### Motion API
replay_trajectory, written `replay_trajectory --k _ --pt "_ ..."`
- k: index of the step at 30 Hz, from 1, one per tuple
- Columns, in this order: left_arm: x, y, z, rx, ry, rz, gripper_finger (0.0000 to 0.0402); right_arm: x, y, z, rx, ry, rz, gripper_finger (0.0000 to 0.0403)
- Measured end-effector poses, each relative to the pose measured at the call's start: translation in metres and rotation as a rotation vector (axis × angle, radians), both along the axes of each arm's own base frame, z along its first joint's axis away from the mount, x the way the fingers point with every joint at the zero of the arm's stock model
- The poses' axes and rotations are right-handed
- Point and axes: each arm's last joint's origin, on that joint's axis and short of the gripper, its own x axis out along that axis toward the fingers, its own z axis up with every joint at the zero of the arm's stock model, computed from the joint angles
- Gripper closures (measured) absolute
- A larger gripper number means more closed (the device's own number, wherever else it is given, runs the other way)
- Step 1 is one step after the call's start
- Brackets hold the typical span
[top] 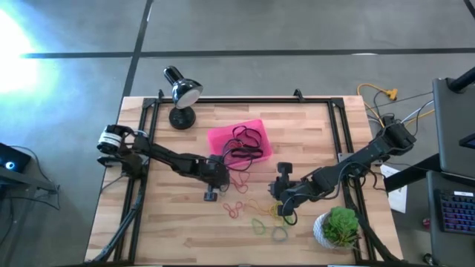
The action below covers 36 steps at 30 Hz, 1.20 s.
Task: Pick and place rubber bands into bin
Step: Put the blue rubber band into the red bin
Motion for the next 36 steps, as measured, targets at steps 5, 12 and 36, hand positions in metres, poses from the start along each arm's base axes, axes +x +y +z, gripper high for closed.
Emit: replay_trajectory --k 5,12,36 --pt "-0.001 0.000 0.006 -0.001 -0.012 0.001 0.0401 0.000 0.000 0.000 0.000 0.000 0.000 0.0335" --pt "-0.005 -0.005 0.030 -0.016 -0.101 -0.017 0.0401 0.000 0.000 -0.001 -0.002 0.002 0.002 0.0335" --pt "-0.032 -0.013 0.113 -0.008 -0.459 -0.113 0.0401 -0.002 -0.001 -0.003 -0.006 0.009 0.002 0.0335"
